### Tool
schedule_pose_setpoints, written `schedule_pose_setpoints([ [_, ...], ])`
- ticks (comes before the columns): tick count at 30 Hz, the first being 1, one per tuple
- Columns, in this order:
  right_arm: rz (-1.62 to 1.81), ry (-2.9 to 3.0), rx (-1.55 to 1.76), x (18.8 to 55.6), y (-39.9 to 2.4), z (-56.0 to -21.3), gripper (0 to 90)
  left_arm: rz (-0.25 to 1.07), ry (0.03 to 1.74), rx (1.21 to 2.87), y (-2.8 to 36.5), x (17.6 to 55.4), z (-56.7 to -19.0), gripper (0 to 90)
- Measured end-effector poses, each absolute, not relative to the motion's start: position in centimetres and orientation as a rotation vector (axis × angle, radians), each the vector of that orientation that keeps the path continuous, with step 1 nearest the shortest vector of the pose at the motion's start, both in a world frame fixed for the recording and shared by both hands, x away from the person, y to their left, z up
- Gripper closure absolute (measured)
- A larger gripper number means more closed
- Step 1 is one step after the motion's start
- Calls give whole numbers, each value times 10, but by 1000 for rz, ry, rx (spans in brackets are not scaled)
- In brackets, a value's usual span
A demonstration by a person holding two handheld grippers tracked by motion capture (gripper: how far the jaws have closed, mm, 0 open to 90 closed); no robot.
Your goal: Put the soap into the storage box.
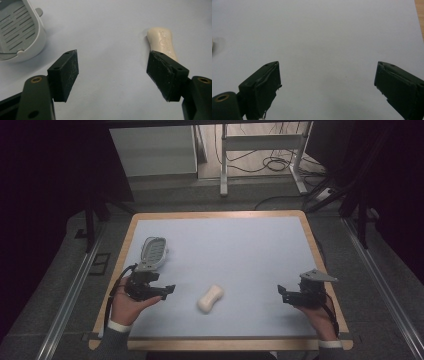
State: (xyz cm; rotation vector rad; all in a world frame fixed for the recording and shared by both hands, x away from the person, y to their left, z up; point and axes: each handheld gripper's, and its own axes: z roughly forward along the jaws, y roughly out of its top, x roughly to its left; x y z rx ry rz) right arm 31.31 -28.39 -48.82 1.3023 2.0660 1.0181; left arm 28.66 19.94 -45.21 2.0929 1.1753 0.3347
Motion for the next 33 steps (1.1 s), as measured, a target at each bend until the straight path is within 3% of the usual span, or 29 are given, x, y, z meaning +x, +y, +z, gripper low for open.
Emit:
schedule_pose_setpoints([
  [33,1011,2081,1317,313,-284,-491,67,289,1050,2230,142,307,-457,233],
])
